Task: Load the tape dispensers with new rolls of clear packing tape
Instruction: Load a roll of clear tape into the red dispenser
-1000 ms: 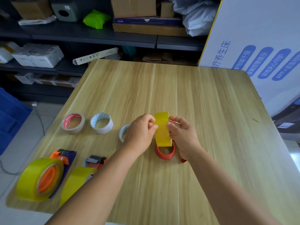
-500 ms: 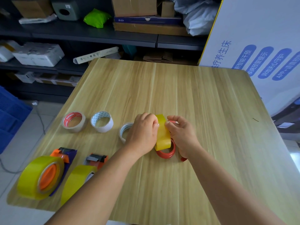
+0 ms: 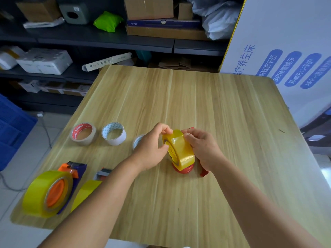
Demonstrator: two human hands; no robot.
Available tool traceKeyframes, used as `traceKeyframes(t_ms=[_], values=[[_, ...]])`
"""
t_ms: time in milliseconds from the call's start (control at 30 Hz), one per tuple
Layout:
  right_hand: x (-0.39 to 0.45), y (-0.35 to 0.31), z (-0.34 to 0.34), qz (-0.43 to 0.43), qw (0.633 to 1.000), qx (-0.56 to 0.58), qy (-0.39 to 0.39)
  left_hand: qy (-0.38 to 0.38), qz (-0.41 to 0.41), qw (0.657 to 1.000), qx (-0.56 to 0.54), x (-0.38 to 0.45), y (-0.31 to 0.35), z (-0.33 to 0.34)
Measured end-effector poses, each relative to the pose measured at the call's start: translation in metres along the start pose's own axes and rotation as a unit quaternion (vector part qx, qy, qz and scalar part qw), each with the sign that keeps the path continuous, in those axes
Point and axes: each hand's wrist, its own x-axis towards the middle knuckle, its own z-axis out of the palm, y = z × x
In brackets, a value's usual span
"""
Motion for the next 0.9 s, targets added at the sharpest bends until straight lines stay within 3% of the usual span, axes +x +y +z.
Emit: traceKeyframes(t_ms=[167,333,700,900], values=[[-0.004,-0.002,-0.003,0.006,0.999,-0.025,-0.043,-0.076,-0.016,0.996,0.041,0.0,0.005,-0.003],[-0.006,-0.001,-0.005,0.007,0.995,-0.066,-0.067,-0.101,-0.021,0.992,0.069,0.003,0.004,-0.005],[-0.014,0.014,-0.014,-0.019,0.989,-0.145,-0.031,0.012,-0.161,0.986,0.041,-0.006,-0.008,0.02],[-0.017,0.025,-0.016,-0.031,0.962,-0.27,-0.014,0.052,-0.237,0.969,0.052,0.0,-0.012,0.036]])
